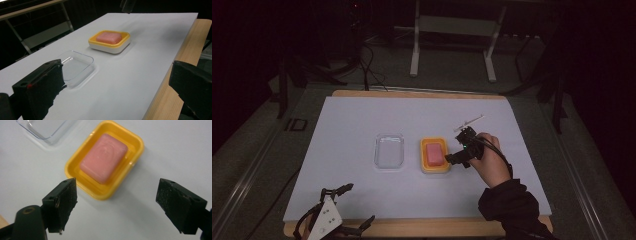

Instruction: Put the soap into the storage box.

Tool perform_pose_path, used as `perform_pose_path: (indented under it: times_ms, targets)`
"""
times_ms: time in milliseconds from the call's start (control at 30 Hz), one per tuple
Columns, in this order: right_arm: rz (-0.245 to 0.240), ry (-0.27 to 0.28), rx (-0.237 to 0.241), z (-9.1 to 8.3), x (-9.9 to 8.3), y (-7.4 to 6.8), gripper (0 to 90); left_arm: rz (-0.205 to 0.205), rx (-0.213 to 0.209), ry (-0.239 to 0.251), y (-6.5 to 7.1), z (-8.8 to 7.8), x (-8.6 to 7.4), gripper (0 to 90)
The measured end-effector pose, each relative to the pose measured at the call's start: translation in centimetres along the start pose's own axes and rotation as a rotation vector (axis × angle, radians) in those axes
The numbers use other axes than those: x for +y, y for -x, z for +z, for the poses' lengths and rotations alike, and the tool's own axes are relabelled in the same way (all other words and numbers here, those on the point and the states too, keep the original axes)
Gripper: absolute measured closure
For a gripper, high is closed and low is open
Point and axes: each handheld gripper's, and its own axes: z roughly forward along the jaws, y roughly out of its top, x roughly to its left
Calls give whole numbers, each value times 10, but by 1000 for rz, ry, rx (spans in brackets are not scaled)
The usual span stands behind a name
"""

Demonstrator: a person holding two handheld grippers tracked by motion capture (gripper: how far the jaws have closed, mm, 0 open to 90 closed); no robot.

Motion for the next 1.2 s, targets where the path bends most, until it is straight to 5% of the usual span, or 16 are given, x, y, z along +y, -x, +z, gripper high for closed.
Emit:
perform_pose_path:
  times_ms: [300,667,1200]
  targets:
    - [62,77,-52,-9,-39,10,166,0,0,2,0,0,0,5]
    - [69,153,-94,-19,-78,18,166,2,-2,0,1,0,0,5]
    - [110,177,-126,-25,-117,29,137,2,-2,-2,2,1,0,5]
